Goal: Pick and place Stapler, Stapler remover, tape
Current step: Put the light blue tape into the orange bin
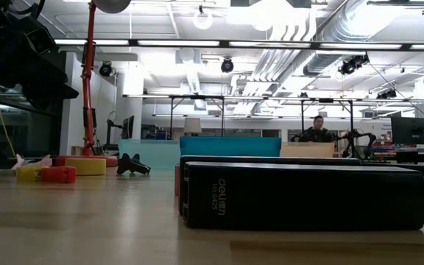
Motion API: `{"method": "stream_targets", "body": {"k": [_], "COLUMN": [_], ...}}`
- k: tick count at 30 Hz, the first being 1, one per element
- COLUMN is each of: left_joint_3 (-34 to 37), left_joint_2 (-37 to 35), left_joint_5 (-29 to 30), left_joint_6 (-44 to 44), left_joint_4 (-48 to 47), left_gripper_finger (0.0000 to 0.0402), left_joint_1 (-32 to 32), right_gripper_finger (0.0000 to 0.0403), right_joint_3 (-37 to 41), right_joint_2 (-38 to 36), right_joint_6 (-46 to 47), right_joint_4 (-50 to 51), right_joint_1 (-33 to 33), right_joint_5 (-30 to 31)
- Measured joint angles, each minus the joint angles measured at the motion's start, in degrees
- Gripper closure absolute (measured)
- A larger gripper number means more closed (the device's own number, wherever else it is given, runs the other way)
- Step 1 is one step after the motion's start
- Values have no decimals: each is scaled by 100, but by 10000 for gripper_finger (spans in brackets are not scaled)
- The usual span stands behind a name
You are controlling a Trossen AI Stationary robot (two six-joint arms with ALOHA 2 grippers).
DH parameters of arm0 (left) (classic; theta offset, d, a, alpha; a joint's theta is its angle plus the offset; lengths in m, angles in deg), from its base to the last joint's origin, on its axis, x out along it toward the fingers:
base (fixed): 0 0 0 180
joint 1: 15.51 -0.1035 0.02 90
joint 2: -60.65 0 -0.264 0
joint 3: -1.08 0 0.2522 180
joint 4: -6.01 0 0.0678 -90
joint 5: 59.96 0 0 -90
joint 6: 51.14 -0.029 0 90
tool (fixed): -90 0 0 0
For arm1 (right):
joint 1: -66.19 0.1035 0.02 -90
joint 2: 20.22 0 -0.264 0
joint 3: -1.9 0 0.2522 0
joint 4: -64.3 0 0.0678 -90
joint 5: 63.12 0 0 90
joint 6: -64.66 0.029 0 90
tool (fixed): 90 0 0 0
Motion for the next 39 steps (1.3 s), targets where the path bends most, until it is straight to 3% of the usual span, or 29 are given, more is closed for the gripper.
{"method": "stream_targets", "body": {"k": [4, 20, 28, 39], "left_joint_3": [-1, 1, 0, 1], "left_joint_2": [1, 1, 0, 0], "left_joint_5": [0, 0, 0, 0], "left_joint_6": [0, 0, 0, 0], "left_joint_4": [1, 2, 0, 2], "left_gripper_finger": [184, 184, 184, 184], "left_joint_1": [-1, 1, -1, -1], "right_gripper_finger": [372, 373, 367, 365], "right_joint_3": [0, 0, 0, 0], "right_joint_2": [-2, -733, -1473, -1906], "right_joint_6": [-309, -2592, -3954, -6850], "right_joint_4": [-23, 376, 1018, 1056], "right_joint_1": [-25, -930, -2041, -4351], "right_joint_5": [-50, 338, 949, 1119]}}
